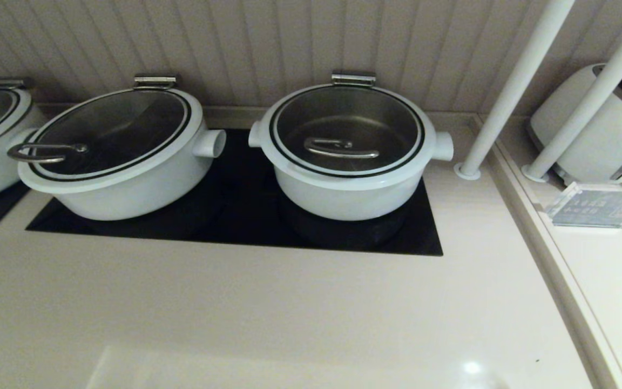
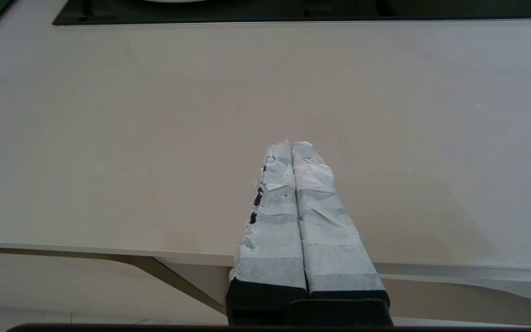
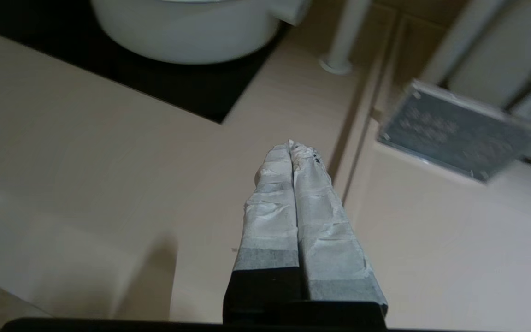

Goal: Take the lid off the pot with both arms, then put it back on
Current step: Open the food pot lid a small opening with the right arm

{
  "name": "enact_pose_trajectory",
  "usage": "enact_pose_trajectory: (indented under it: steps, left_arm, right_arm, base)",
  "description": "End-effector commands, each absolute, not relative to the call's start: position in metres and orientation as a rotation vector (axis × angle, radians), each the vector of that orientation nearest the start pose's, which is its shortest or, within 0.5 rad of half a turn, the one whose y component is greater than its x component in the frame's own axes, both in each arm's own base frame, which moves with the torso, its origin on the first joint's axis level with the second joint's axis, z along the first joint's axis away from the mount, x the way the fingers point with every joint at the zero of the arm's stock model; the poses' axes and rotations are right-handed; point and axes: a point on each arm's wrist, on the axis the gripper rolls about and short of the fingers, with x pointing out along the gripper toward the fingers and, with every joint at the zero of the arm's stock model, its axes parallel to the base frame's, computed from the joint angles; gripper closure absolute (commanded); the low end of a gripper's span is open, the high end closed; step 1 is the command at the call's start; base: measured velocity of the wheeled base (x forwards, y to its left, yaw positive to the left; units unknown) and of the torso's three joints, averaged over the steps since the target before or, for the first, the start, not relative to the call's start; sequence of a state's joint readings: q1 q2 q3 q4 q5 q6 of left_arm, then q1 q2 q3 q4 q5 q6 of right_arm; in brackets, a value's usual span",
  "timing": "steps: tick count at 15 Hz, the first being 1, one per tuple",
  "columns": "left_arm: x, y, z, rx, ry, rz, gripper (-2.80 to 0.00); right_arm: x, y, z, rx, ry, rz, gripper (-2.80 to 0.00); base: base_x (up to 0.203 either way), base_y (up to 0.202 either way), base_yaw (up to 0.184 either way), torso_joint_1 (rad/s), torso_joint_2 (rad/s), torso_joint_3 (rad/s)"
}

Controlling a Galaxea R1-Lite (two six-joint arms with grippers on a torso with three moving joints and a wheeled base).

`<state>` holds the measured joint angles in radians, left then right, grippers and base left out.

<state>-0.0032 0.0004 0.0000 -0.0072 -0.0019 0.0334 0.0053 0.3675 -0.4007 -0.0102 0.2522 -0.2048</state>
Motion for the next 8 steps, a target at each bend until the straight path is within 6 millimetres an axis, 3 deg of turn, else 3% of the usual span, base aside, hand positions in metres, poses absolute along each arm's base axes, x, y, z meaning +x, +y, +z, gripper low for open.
enact_pose_trajectory:
  steps: [1, 8]
  left_arm:
    - [-0.023, 0.0, 0.076, 0.034, -0.008, -0.004, 0.0]
    - [-0.023, 0.0, 0.076, 0.034, -0.008, -0.004, 0.0]
  right_arm:
    - [0.023, 0.007, 0.208, -0.213, 0.011, 0.33, 0.0]
    - [0.106, 0.018, 0.232, -0.209, -0.002, 0.572, 0.0]
  base:
    - [0.0, 0.0, 0.0, 0.0, 0.0, 0.0]
    - [0.0, 0.0, 0.0, 0.0, 0.0, 0.0]
